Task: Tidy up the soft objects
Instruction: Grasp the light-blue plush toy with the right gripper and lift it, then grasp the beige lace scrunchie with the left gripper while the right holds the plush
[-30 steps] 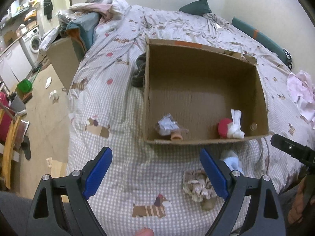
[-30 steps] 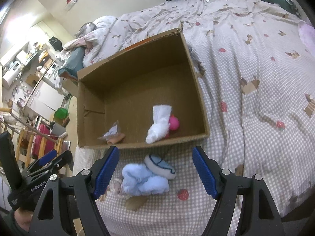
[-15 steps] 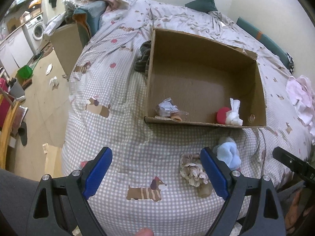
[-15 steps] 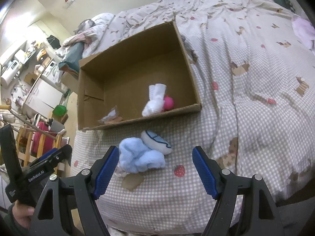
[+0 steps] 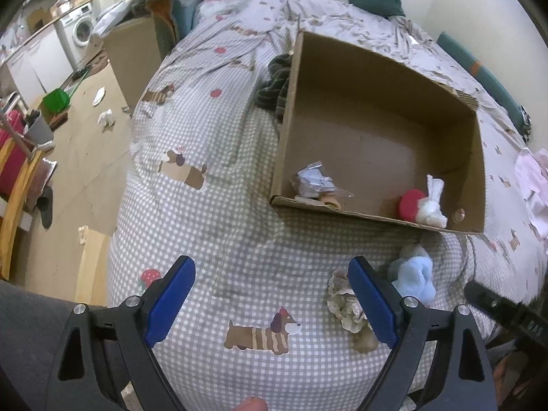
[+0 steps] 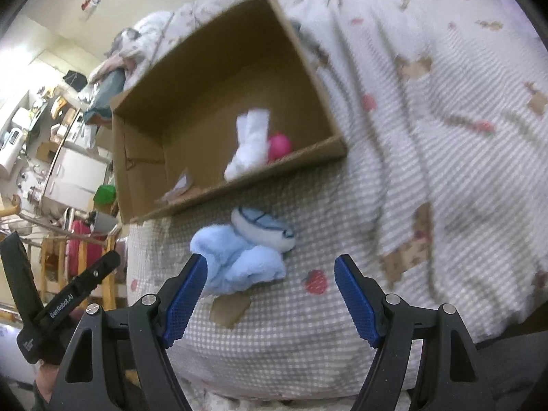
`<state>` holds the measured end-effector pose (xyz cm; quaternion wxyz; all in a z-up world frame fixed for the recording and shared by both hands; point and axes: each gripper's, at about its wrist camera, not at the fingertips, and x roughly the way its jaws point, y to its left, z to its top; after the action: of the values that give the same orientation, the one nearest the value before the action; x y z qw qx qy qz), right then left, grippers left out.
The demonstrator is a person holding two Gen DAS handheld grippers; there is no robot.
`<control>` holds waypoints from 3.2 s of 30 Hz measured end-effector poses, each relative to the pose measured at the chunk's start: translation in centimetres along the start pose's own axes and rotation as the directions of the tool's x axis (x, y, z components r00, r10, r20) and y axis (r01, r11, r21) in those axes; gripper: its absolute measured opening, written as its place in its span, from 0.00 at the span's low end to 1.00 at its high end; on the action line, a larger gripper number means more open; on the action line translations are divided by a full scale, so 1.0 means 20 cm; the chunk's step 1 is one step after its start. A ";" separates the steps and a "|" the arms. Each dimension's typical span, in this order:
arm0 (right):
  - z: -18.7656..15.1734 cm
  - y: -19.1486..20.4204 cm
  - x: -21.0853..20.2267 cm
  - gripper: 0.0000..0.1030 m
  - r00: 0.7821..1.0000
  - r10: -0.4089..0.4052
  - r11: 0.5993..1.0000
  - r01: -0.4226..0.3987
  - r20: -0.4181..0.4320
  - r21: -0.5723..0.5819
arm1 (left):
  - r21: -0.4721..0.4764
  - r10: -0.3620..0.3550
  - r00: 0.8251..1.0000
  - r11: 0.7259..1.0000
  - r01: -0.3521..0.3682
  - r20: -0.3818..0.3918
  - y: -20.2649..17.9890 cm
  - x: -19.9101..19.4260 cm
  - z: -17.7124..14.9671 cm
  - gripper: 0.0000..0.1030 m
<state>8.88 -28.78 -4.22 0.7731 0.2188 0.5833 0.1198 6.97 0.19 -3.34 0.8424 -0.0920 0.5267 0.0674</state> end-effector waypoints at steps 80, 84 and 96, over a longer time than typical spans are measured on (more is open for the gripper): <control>0.00 -0.01 0.09 0.26 0.994 -0.009 0.999 0.014 -0.106 0.040 | 0.031 -0.292 0.905 0.948 0.317 -0.310 -0.39 0.47 -0.04 0.04; 0.01 -0.02 0.08 0.26 0.995 -0.006 0.999 0.010 -0.103 0.044 | 0.037 -0.324 0.905 0.937 0.346 -0.276 -0.35 0.40 0.03 0.02; 0.00 -0.01 0.07 0.26 0.995 -0.001 0.999 0.004 -0.097 0.033 | 0.037 -0.265 0.935 0.959 0.281 -0.237 -0.25 0.25 0.03 0.62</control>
<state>9.31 -28.36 -5.50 0.7402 0.2250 0.6222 0.1196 10.69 -4.53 -7.11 0.7797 -0.1418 0.6046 -0.0800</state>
